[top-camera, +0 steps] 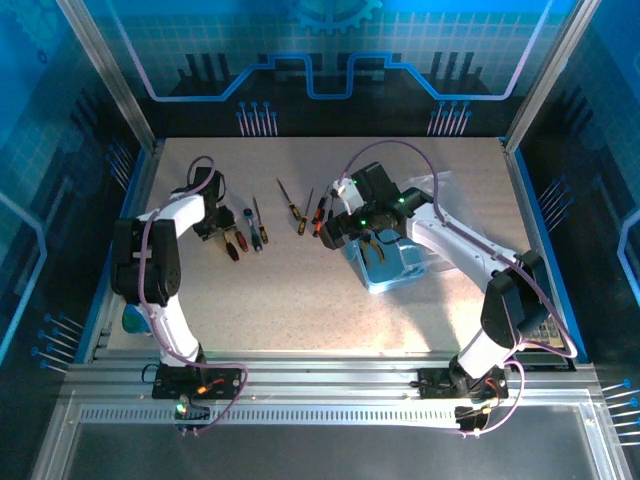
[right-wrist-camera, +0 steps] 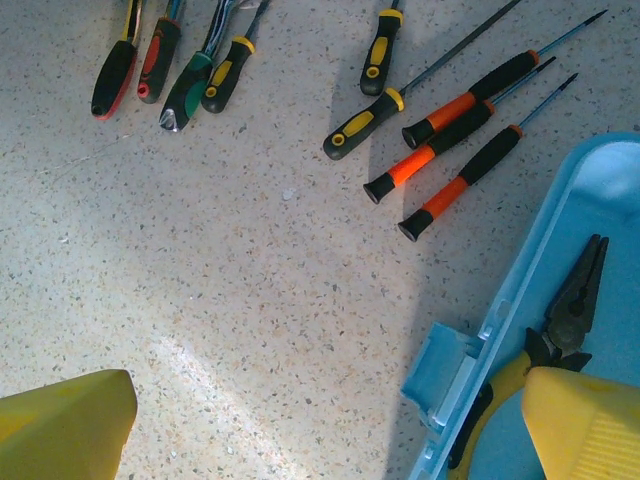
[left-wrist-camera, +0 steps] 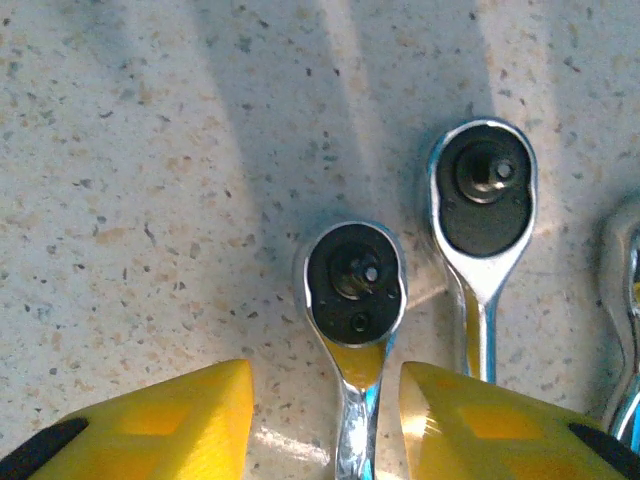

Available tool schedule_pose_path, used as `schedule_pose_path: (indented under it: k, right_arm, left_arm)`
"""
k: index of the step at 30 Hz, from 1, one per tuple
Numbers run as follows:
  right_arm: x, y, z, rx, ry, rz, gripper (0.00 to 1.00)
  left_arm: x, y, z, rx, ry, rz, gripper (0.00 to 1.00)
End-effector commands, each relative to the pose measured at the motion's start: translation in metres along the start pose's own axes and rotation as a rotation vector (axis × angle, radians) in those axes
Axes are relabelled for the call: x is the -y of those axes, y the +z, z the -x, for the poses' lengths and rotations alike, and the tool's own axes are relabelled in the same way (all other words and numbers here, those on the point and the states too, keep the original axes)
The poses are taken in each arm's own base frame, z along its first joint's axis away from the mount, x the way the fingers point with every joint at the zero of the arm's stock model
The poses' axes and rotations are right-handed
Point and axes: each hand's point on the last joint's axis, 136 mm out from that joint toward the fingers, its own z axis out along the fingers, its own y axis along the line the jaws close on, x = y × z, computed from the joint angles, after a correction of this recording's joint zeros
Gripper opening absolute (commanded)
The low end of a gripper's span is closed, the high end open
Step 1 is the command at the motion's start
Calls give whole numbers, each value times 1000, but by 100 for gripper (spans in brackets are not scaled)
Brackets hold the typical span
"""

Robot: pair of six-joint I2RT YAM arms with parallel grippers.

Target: Pack the tool kit

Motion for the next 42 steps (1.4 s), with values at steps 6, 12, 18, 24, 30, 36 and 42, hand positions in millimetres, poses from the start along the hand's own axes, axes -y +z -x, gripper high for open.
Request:
schedule_pose_path:
  k: [6,12,18,24,30,36,42]
  right_arm:
    - [0,5,-6,-25,-12,9,100]
    - [0,5,-5,-24,-12,8,100]
    - [1,4,-6,-22,-12,5,100]
    - [0,-1,-4,-13,-14,10,100]
    - [-4,-10,0,14,-16,25,100]
    - [-15,-22,9,70,-1,85,100]
    - [-39,-36,24,164,35,223,100]
  left_arm:
    - [-17,12,-6,-63,39,90,40]
    - [-18,23,-13,-112,66,101,39]
    - [-20,26,-18,-131,80,106,13]
    - [-18,10,-15,-106,76,84,0]
    - [-2,-50,-4,5,49,-36,0]
    - [59,-141,3,144,50,-355,0]
    - [143,-196,-20,202,94,-646,0]
